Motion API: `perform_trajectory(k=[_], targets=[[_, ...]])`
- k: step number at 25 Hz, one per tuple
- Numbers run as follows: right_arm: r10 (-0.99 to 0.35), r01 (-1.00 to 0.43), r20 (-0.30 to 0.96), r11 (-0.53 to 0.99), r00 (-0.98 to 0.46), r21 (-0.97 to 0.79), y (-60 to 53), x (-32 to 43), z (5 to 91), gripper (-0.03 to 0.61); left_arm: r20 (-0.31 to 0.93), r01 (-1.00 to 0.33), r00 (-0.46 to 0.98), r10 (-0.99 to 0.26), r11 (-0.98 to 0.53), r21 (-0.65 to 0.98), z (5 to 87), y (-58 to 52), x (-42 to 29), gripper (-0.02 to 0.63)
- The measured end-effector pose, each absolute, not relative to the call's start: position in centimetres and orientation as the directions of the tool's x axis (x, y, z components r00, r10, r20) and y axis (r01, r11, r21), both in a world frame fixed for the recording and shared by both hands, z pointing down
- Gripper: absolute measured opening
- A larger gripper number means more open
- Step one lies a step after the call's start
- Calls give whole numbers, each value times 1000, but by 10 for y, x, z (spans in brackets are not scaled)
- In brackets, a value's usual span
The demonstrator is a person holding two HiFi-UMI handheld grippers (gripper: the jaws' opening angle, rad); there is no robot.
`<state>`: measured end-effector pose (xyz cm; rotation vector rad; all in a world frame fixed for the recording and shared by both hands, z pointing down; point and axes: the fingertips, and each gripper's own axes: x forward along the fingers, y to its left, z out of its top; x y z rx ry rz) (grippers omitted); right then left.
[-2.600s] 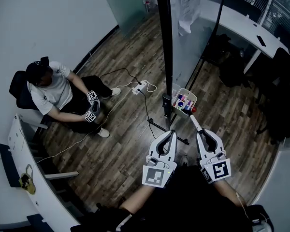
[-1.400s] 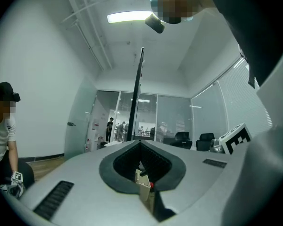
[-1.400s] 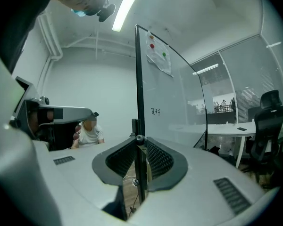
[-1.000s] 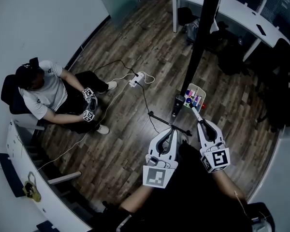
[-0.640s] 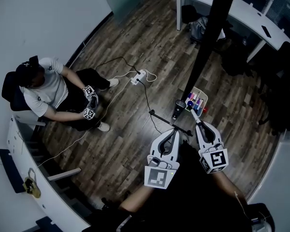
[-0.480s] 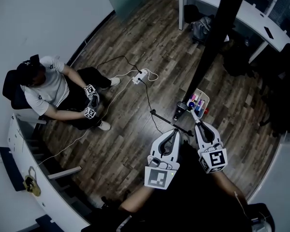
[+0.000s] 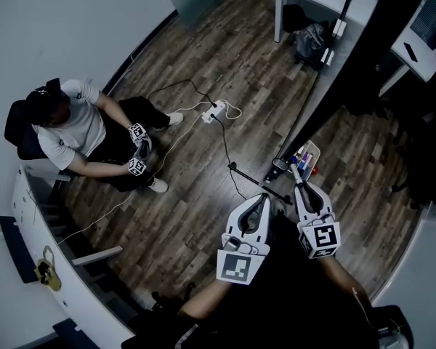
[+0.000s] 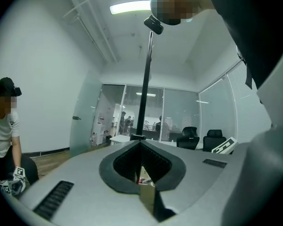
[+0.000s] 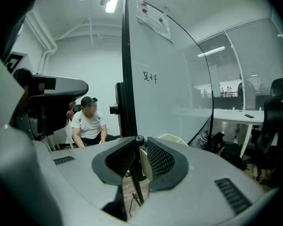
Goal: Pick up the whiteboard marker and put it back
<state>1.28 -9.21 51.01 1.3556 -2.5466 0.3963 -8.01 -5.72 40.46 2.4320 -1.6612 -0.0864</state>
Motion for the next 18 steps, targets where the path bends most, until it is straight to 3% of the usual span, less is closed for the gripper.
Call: perform_trajectory(k=[18], targets=[[-759, -828, 346, 548, -551, -116, -97, 4, 521, 83, 66, -922, 350, -934, -331, 202, 409, -64, -90, 2]])
